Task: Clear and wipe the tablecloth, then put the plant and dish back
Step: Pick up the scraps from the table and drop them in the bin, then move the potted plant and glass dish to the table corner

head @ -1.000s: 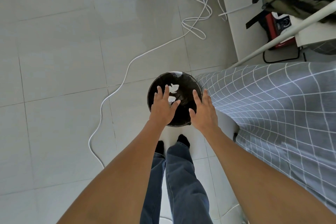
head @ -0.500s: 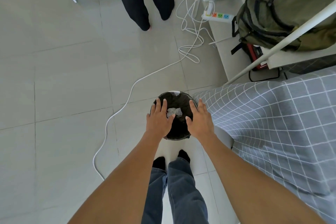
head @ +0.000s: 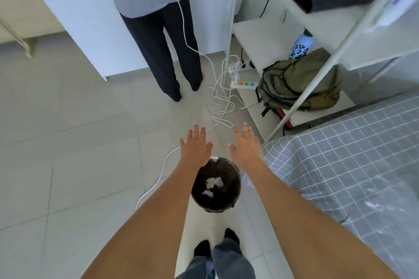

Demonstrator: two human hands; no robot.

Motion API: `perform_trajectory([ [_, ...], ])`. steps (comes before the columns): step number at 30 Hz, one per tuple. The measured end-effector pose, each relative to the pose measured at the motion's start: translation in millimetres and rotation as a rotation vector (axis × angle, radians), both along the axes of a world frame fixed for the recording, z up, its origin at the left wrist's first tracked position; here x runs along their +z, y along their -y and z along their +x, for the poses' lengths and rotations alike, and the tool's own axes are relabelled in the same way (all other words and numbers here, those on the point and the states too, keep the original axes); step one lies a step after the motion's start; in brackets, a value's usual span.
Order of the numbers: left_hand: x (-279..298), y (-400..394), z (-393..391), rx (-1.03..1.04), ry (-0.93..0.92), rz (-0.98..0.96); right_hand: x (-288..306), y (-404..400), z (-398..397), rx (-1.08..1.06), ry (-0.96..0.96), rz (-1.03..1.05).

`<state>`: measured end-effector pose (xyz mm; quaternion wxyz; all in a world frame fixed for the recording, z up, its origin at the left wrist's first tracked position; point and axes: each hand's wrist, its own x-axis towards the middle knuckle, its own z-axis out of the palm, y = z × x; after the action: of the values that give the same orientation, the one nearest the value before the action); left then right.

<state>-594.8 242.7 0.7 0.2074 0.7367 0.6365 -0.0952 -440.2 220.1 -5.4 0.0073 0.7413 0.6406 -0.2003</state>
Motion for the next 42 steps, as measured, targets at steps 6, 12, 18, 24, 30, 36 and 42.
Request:
perform_trajectory([
  [6,66,-16,7,-0.115,-0.007,0.089,59,16,15,-0.104,-0.006,0.078],
  [12,98,-1,49,-0.285,0.008,0.137,91,67,51,-0.253,0.048,0.104],
  [18,105,34,112,-0.474,0.012,0.136,99,136,105,-0.446,0.069,0.078],
  [24,108,81,183,-0.659,-0.011,0.111,93,216,159,-0.644,0.035,0.036],
  [30,103,143,252,-0.822,-0.051,0.066,82,297,204,-0.799,0.031,-0.015],
  [36,89,201,309,-0.928,-0.051,0.037,70,364,231,-0.914,0.030,-0.025],
  [42,80,247,349,-1.023,-0.051,0.033,57,411,255,-1.024,0.018,-0.043],
])
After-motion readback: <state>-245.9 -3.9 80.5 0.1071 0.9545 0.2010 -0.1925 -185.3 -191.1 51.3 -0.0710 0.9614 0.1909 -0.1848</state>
